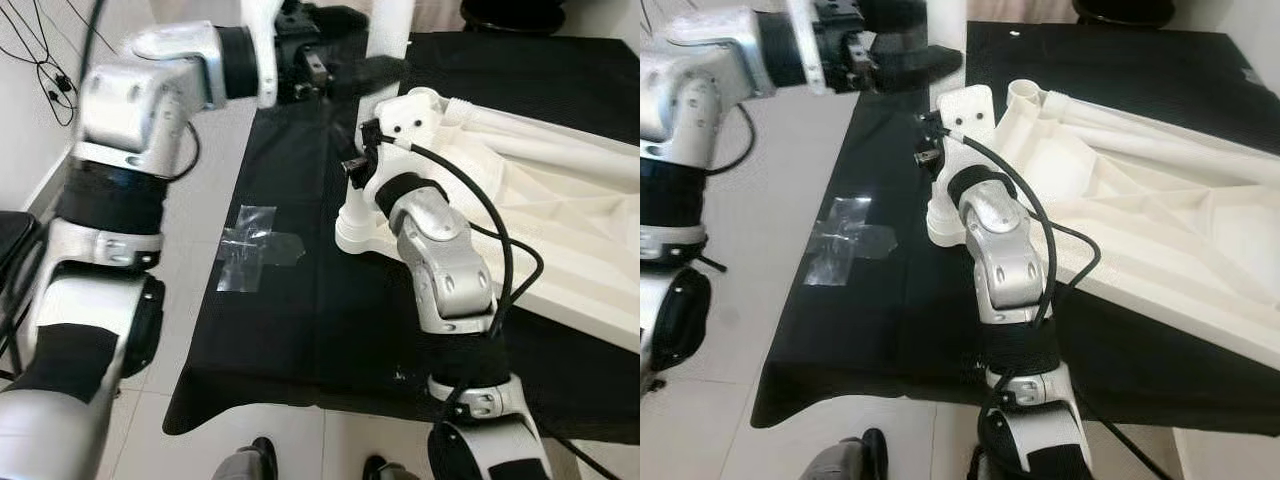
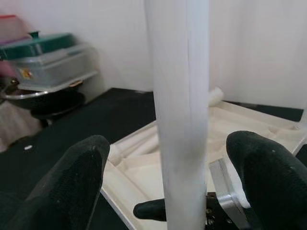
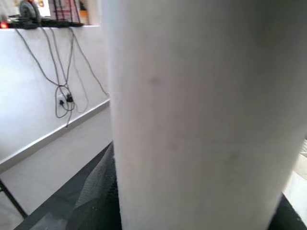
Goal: Building children table
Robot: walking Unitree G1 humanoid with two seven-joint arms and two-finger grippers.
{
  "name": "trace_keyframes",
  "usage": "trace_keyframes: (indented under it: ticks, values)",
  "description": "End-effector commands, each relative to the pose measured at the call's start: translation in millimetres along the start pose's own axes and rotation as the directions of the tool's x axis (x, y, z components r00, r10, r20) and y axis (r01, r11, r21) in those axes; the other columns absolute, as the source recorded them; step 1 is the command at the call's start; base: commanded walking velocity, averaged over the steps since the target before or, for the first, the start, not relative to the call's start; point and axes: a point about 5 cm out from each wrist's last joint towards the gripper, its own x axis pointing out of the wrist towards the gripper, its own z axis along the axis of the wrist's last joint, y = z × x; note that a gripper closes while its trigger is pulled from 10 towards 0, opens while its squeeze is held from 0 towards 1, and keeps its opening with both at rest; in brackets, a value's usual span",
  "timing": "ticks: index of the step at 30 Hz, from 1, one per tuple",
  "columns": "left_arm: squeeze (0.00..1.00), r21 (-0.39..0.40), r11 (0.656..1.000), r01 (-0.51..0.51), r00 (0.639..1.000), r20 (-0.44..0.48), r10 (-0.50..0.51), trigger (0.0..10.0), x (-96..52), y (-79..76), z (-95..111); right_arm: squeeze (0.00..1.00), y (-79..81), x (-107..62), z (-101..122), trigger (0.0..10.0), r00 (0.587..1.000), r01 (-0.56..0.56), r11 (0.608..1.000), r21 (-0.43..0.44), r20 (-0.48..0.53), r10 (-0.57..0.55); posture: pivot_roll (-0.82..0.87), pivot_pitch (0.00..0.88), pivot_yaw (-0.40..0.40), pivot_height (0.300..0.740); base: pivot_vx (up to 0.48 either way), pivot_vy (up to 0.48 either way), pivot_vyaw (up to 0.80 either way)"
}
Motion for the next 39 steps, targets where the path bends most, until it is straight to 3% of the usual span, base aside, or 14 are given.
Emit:
trace_keyframes:
  ticks: [1, 5, 6, 8, 9, 18, 19, 27, 29, 30, 31, 37, 38, 39]
  values:
    - [0.00, 0.018, 1.000, -0.014, 0.999, 0.034, 0.013, 10.0, -16.6, -3.6, 16, 0.00, -14.9, -7.0, -48, 0.0, 0.971, 0.094, 0.995, -0.038, -0.217, -0.100, 0.02, 0.243, -0.005, 0.740, 0.000, 0.000, 0.00]
    - [0.00, 0.022, 0.999, -0.050, 0.999, 0.008, 0.049, 10.0, -47.0, -15.3, 23, 0.00, -18.3, -3.6, -47, 0.0, 0.972, 0.094, 0.995, -0.035, -0.211, -0.100, 0.03, 0.243, -0.007, 0.740, 0.000, 0.000, 0.00]
    - [0.00, 0.000, 0.998, -0.065, 0.998, -0.020, 0.065, 10.0, -56.6, -19.7, 16, 0.00, -19.7, -2.0, -46, 3.2, 0.975, 0.092, 0.995, -0.034, -0.201, -0.097, 0.04, 0.243, -0.007, 0.740, 0.000, 0.000, 0.00]
    - [0.00, -0.017, 0.997, -0.076, 0.996, -0.039, 0.075, 10.0, -62.4, -22.6, 12, 0.00, -20.7, -1.0, -45, 3.2, 0.976, 0.091, 0.995, -0.032, -0.194, -0.095, 0.04, 0.243, -0.007, 0.740, 0.000, 0.000, 0.00]
    - [0.00, -0.048, 0.995, -0.090, 0.994, -0.072, 0.086, 10.0, -70.2, -28.1, 1, 0.00, -22.1, 0.2, -44, 10.0, 0.977, 0.090, 0.995, -0.031, -0.190, -0.095, 0.04, 0.245, -0.008, 0.740, 0.000, 0.000, 0.00]
    - [0.00, -0.205, 0.957, -0.203, 0.930, -0.346, 0.123, 10.0, -112.1, -104.9, -100, 0.00, -33.3, 12.0, -28, 10.0, 0.996, 0.026, 0.998, 0.060, -0.086, -0.021, 0.04, 0.255, -0.013, 0.740, 0.000, 0.000, 0.00]
    - [0.00, -0.215, 0.949, -0.229, 0.922, -0.360, 0.141, 10.0, -114.3, -115.0, -109, 1.00, -36.3, 12.9, -27, 10.0, 0.997, -0.001, 0.998, 0.060, -0.072, 0.005, 0.05, 0.256, -0.015, 0.740, 0.000, 0.000, 0.00]
    - [0.00, -0.247, 0.908, -0.338, 0.885, -0.411, 0.218, 10.0, -120.5, -151.1, -139, 1.00, -41.3, 16.0, -17, 10.0, 0.981, -0.191, 0.976, 0.107, -0.001, 0.192, 0.05, 0.264, -0.024, 0.740, 0.000, 0.000, 0.00]
    - [0.00, -0.260, 0.898, -0.356, 0.879, -0.419, 0.227, 10.0, -120.0, -162.0, -145, 0.84, -41.1, 16.7, -15, 10.0, 0.965, -0.262, 0.957, 0.127, 0.017, 0.262, 0.04, 0.266, -0.028, 0.740, 0.000, 0.000, 0.00]
    - [0.00, -0.272, 0.887, -0.373, 0.875, -0.421, 0.239, 10.0, -119.2, -169.9, -149, 0.20, -41.2, 17.0, -13, 10.0, 0.949, -0.314, 0.940, 0.134, 0.036, 0.312, 0.05, 0.265, -0.030, 0.740, 0.000, 0.000, 0.00]
    - [0.00, -0.277, 0.879, -0.389, 0.870, -0.424, 0.251, 10.0, -118.2, -176.8, -154, 0.00, -42.0, 17.4, -12, 10.0, 0.935, -0.355, 0.924, 0.141, 0.046, 0.352, 0.05, 0.267, -0.031, 0.740, 0.000, 0.000, 0.00]
    - [0.00, -0.230, 0.872, -0.433, 0.849, -0.429, 0.308, 10.0, -117.1, -194.3, -166, 0.00, -33.8, 14.4, -10, 10.0, 0.782, -0.622, 0.772, 0.130, 0.079, 0.618, 0.06, 0.266, -0.040, 0.740, 0.000, 0.000, 0.00]
    - [0.00, -0.211, 0.853, -0.476, 0.834, -0.416, 0.362, 10.0, -118.7, -194.5, -171, 0.00, -30.9, 9.3, -11, 10.0, 0.673, -0.739, 0.665, 0.102, 0.079, 0.736, 0.06, 0.264, -0.045, 0.740, 0.000, 0.000, 0.00]
    - [0.00, -0.211, 0.853, -0.476, 0.834, -0.416, 0.362, 10.0, -118.7, -194.5, -171, 0.00, -30.9, 9.3, -11, 10.0, 0.673, -0.739, 0.665, 0.102, 0.079, 0.736, 0.06, 0.264, -0.045, 0.740, 0.000, 0.000, 0.00]
